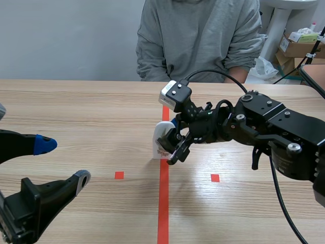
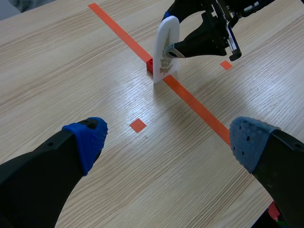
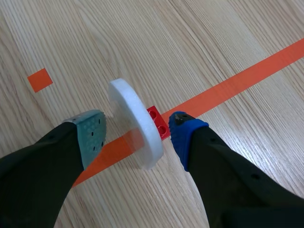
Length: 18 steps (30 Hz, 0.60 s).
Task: Do the leaf sorting experiment
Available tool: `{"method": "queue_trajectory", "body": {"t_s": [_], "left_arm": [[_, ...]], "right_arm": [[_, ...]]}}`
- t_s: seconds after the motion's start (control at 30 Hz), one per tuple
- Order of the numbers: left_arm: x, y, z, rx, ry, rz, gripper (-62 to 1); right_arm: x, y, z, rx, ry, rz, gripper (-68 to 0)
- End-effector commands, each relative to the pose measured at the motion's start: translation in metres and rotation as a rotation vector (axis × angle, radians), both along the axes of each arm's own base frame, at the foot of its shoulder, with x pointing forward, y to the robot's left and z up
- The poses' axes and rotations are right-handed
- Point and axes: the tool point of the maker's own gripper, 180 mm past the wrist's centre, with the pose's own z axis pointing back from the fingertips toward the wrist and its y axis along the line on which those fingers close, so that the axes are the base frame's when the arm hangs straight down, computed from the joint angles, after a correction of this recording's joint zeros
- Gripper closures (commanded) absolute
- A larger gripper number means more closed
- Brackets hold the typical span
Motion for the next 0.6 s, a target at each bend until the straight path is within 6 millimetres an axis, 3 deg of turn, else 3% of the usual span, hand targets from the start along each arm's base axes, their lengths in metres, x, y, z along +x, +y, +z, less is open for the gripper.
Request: {"method": "queue_trajectory", "body": {"t_s": [0.0,0.57], "left_arm": [[0.0005,-0.003,0.0046,-0.016,-0.013,-0.005,-54.8],[0.0005,-0.003,0.0046,-0.016,-0.013,-0.006,-54.8]], "right_arm": [[0.0078,0.0006,0.011,0.017,-0.028,-0.004,-26.1],[0.0083,0.0041,0.0152,0.044,-0.038,-0.002,-1.2]]}}
